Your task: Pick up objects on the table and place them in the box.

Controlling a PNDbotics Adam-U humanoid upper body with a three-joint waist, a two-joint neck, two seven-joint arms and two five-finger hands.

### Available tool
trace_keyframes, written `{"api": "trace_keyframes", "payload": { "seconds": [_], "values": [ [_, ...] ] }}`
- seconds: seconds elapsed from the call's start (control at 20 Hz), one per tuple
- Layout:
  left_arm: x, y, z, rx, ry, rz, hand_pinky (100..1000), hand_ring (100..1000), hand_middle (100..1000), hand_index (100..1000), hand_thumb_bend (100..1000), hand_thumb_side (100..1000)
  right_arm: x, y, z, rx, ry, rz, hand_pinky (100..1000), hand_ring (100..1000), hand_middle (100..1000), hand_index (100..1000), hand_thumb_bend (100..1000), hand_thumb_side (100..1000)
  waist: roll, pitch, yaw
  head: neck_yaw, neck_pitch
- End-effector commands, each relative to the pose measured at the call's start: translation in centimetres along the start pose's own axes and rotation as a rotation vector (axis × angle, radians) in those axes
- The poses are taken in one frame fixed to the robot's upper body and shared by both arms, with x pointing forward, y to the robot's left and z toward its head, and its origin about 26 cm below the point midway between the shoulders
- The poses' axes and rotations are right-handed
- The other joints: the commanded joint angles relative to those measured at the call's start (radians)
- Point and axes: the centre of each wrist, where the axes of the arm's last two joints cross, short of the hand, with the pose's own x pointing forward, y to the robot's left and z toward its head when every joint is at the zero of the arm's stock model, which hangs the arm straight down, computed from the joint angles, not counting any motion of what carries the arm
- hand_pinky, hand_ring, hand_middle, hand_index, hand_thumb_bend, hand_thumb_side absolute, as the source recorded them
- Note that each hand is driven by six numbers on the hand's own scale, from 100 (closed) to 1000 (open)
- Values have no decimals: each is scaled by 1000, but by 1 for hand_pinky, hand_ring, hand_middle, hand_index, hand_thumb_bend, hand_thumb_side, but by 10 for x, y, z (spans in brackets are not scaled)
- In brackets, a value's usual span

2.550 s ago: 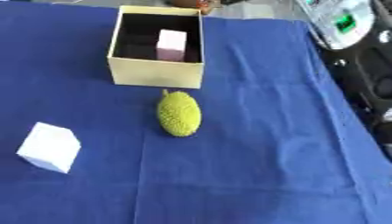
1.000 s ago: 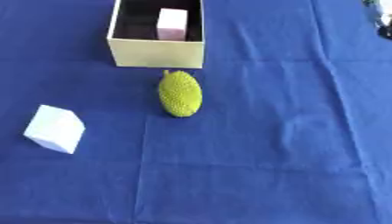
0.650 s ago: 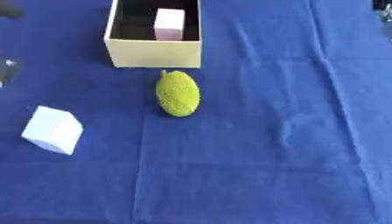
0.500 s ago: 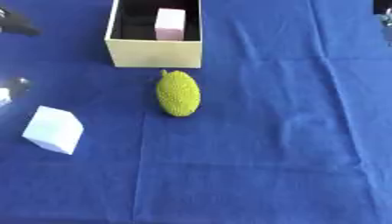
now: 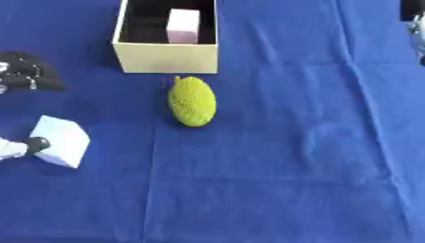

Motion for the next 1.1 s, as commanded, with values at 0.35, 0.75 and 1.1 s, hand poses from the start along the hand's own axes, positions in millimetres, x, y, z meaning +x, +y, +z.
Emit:
{"api": "trace_keyframes", "payload": {
  "seconds": [0.35, 0.75, 1.1],
  "values": [
    [-2, 14, 12, -109, 58, -10, 998, 923, 818, 923, 458, 846, 4, -2, -1, 13, 11, 13, 970, 834, 571, 840, 100, 520, 0, -15, 2, 3, -6],
    [1, 23, 15, -166, 83, 73, 981, 908, 787, 929, 447, 868, 2, 5, 4, 35, 49, 0, 975, 831, 564, 837, 100, 523, -2, -12, 3, 6, -8],
    [-5, 21, 14, -253, 96, 128, 980, 906, 777, 934, 435, 875, 0, 10, 8, 60, 83, -16, 979, 827, 556, 835, 100, 530, -2, -10, 0, 8, -10]
  ]
}}
